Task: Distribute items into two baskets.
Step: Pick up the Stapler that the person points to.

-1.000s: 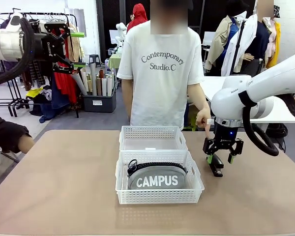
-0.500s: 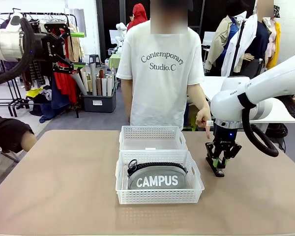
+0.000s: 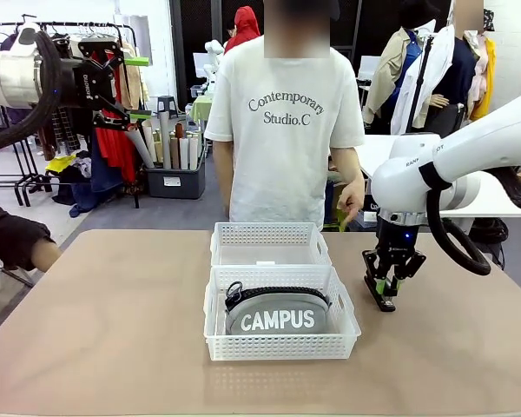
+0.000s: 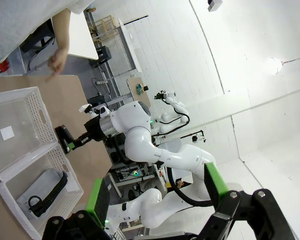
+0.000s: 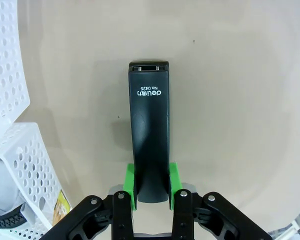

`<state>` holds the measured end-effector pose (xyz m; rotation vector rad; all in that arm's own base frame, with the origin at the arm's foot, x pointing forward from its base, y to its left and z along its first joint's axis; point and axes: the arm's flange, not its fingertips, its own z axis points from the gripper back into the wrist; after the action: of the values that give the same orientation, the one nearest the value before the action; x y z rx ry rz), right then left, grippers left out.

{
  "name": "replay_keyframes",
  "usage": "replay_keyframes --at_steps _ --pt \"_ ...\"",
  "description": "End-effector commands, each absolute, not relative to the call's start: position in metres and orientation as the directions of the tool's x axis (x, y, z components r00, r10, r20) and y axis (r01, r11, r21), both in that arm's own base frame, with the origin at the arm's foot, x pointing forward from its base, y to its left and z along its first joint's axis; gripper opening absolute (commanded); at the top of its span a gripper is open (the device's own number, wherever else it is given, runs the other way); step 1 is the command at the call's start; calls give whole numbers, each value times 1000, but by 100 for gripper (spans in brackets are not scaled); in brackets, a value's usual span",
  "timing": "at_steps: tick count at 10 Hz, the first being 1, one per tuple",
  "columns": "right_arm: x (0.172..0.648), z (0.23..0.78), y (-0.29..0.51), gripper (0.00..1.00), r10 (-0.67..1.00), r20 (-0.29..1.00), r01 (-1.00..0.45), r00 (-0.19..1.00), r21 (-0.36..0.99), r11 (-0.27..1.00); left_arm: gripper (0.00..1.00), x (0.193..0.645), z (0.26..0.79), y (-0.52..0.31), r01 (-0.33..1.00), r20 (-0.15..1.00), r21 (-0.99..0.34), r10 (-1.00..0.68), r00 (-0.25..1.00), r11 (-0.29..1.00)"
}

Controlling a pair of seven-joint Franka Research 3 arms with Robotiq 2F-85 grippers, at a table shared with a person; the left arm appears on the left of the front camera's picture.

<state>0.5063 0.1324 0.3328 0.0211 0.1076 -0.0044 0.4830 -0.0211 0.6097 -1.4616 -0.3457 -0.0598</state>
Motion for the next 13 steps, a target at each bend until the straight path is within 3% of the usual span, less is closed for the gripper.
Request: replay_keyframes --at_steps 1,5,13 --pt "508 355 134 0 22 -87 -18 996 41 999 100 482 611 -21 247 264 -962 169 949 115" --pt "512 419 148 0 -102 -59 105 993 46 993 100 482 611 -21 247 264 -962 169 949 115" --pt "527 587 185 0 -83 -131 88 988 35 995 100 482 611 -21 247 264 -962 169 949 115"
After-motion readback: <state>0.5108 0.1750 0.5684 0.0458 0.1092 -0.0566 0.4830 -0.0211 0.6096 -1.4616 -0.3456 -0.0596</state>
